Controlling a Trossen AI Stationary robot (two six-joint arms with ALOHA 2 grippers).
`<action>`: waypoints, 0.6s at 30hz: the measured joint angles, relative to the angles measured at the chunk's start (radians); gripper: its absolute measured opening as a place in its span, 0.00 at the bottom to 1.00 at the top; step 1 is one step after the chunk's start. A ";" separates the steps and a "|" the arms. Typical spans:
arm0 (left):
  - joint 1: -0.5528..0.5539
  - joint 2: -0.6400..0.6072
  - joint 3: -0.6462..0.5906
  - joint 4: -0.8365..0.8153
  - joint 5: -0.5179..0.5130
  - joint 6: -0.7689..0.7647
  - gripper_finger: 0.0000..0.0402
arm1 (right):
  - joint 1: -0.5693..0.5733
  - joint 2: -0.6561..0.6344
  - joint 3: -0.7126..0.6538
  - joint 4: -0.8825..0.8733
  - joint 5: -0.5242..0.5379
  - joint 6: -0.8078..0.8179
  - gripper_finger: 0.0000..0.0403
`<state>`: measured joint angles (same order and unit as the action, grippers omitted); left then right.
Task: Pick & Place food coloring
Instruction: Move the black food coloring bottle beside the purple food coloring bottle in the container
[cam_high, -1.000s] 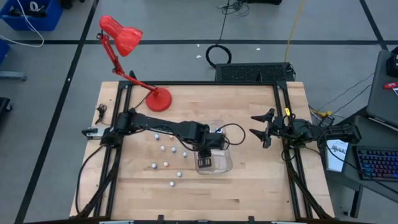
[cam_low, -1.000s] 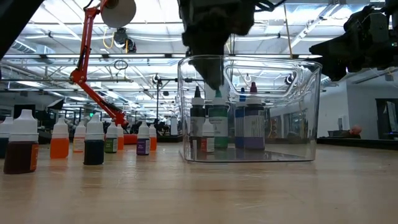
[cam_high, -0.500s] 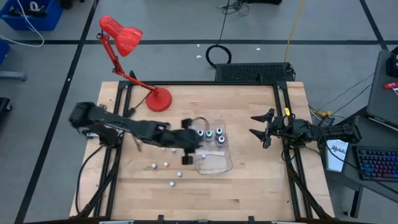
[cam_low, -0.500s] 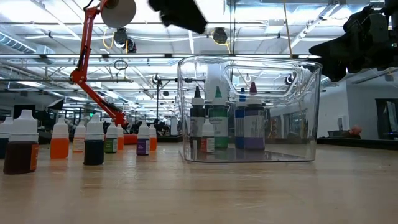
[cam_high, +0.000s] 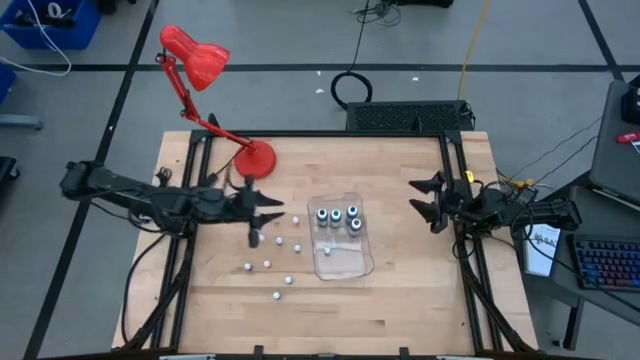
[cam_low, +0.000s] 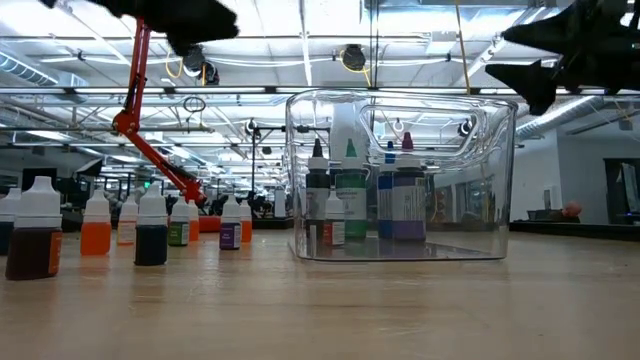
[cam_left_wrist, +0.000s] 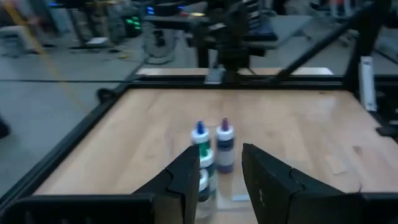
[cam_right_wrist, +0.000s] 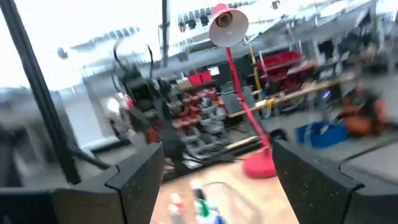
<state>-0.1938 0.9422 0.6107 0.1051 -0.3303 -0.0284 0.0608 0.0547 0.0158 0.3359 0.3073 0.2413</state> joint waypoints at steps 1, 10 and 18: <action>-0.004 -0.029 -0.021 -0.004 -0.026 -0.004 0.31 | 0.000 0.000 0.000 0.000 0.001 0.057 0.72; -0.025 -0.299 -0.217 0.021 -0.143 0.019 0.31 | 0.000 0.003 0.000 -0.115 0.072 0.195 0.72; -0.027 -0.487 -0.317 0.016 -0.170 0.014 0.31 | -0.001 0.065 0.000 -0.182 0.249 0.357 0.72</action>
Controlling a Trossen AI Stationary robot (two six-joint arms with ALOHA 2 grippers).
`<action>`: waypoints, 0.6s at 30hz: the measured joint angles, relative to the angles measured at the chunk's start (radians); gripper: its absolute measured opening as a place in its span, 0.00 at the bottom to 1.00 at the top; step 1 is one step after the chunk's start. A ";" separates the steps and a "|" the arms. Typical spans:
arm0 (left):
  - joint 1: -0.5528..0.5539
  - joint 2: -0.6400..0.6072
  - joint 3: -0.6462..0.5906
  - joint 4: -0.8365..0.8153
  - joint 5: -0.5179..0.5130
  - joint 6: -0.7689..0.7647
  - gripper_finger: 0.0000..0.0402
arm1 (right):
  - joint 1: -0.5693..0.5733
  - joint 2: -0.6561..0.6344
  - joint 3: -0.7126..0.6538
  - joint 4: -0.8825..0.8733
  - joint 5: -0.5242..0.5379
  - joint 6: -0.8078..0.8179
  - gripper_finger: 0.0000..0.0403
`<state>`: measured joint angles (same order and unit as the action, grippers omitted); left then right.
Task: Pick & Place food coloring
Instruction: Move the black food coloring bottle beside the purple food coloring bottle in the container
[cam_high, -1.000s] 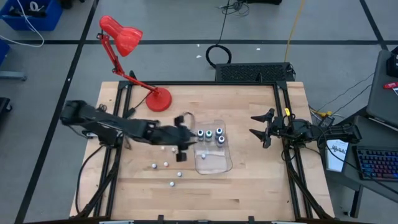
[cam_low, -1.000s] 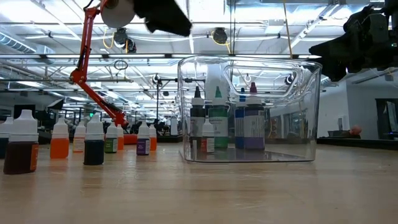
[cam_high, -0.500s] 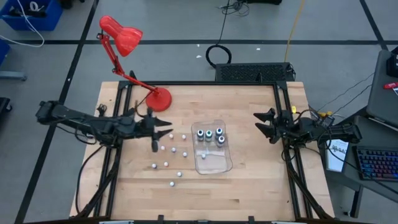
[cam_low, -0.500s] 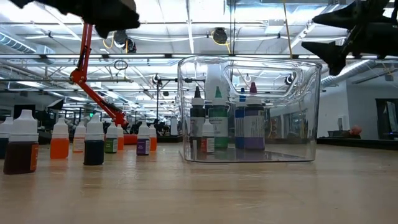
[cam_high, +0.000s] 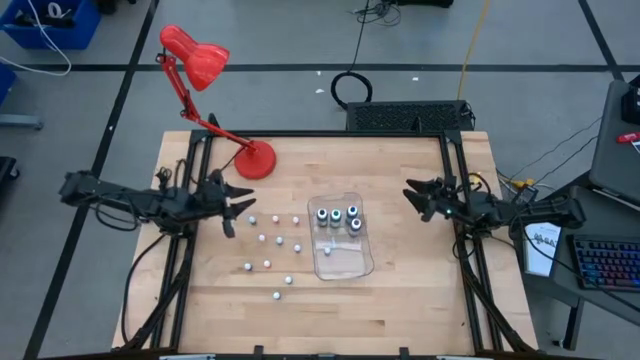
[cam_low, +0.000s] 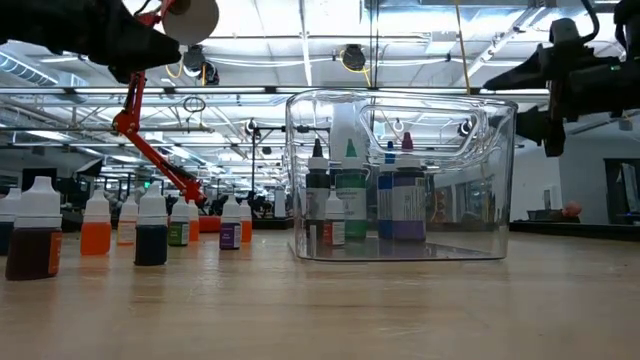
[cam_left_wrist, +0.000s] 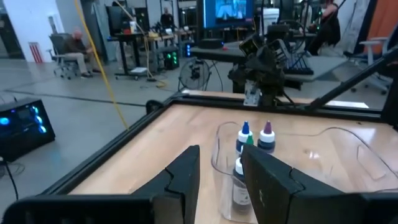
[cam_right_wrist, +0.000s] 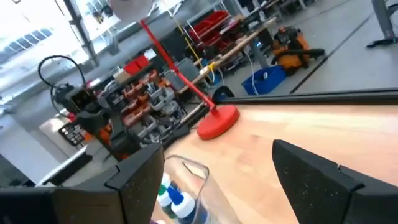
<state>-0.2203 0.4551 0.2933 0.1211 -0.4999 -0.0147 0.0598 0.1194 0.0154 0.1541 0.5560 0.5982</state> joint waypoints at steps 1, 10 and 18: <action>0.000 -0.016 -0.008 -0.001 0.000 0.008 0.31 | 0.000 0.009 0.000 0.002 0.000 0.013 0.72; 0.000 -0.096 -0.020 -0.115 -0.052 0.018 0.31 | -0.001 0.276 0.242 0.272 -0.171 -0.216 0.71; 0.000 -0.095 -0.020 -0.176 -0.043 -0.015 0.31 | -0.001 1.001 1.033 -0.385 -0.277 -0.459 0.66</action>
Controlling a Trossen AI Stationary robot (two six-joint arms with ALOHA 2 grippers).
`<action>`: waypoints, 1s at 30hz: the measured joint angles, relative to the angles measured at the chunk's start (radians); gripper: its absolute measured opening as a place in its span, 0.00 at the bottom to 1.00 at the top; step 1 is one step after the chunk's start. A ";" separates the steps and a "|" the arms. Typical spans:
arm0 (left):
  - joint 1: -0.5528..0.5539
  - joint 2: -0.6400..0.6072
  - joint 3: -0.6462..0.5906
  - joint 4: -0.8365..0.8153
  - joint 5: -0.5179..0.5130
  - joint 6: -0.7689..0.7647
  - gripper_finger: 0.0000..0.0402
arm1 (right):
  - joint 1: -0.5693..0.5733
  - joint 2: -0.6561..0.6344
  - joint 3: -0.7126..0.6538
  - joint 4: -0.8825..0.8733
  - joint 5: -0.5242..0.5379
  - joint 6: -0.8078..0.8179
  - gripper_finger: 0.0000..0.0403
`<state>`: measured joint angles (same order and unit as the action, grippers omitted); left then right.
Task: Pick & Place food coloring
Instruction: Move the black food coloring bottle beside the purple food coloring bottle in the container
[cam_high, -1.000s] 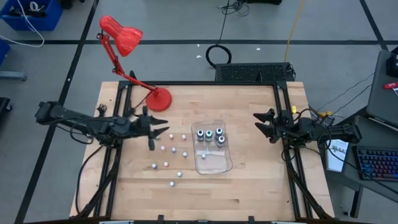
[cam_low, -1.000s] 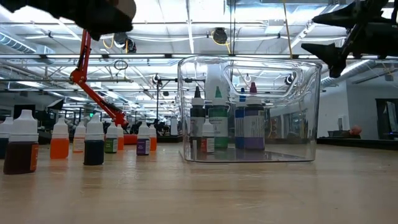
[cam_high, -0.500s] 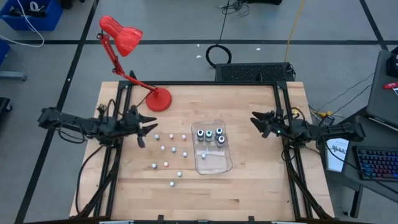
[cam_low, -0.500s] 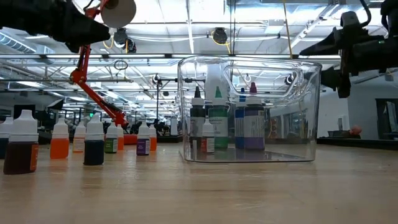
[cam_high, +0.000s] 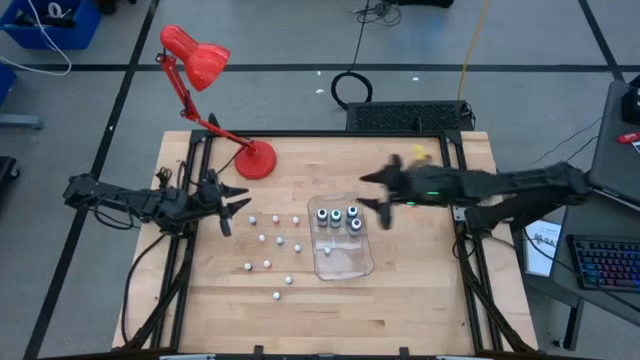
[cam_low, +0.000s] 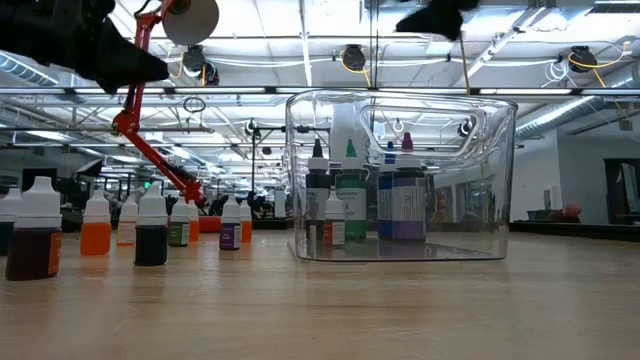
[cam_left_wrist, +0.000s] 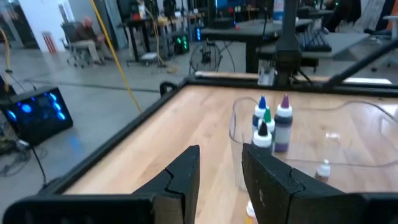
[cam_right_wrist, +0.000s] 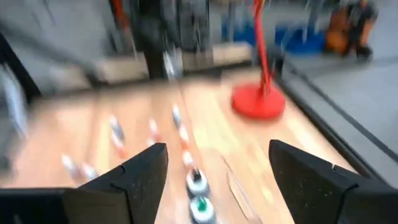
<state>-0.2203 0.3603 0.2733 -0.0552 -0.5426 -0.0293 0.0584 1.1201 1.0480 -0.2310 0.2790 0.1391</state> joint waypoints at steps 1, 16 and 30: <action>0.000 0.000 0.000 -0.014 0.008 -0.018 0.31 | -0.003 0.090 0.101 -0.110 0.003 -0.029 0.66; 0.002 0.006 0.000 0.000 0.001 -0.062 0.31 | -0.060 0.794 0.586 -0.453 -0.101 -0.207 0.71; 0.002 0.006 0.000 -0.001 0.001 -0.066 0.31 | -0.118 0.798 0.474 -0.344 -0.258 -0.148 0.70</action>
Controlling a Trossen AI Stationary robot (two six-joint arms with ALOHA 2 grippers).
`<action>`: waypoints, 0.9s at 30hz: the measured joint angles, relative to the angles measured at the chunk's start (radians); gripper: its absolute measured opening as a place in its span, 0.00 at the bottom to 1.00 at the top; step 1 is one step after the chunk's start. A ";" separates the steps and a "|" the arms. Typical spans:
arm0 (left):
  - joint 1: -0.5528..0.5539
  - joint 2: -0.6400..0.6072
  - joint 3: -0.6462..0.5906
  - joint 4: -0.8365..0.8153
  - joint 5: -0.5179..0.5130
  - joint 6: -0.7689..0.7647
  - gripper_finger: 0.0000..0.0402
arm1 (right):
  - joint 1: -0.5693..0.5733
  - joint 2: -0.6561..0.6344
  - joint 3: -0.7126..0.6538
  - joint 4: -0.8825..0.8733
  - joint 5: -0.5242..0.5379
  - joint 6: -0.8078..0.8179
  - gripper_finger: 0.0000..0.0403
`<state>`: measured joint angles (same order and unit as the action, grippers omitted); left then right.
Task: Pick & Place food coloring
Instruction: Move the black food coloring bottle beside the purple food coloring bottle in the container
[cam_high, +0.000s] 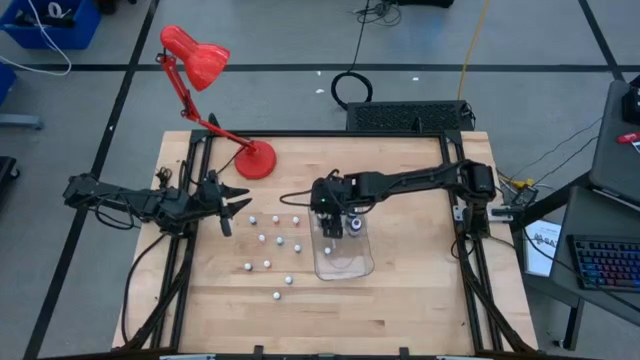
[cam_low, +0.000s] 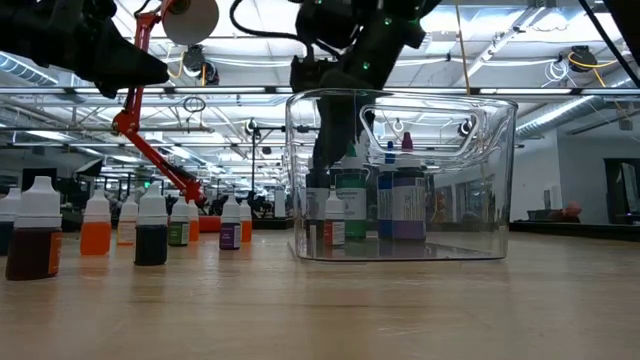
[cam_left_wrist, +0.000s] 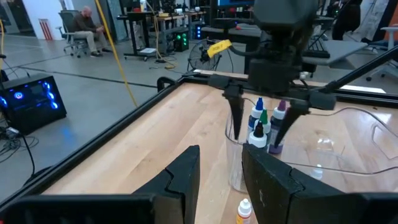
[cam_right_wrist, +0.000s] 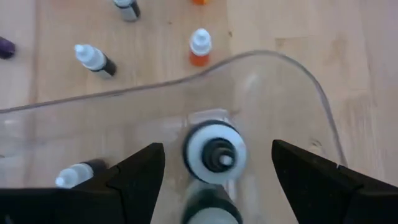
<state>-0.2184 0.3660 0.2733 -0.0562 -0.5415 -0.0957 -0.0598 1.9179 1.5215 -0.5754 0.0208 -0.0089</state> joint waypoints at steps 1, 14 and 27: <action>0.000 0.000 0.000 0.000 0.000 0.000 0.31 | 0.000 -0.001 -0.005 0.011 0.000 -0.002 0.70; 0.000 0.000 0.000 0.000 0.000 0.001 0.31 | 0.000 -0.002 -0.021 0.042 0.000 -0.002 0.55; 0.000 0.000 0.001 0.000 0.000 0.004 0.31 | 0.007 -0.027 -0.010 0.055 0.003 -0.058 0.26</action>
<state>-0.2184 0.3663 0.2741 -0.0559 -0.5415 -0.0915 -0.0532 1.8908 1.5115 -0.5206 0.0236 -0.0669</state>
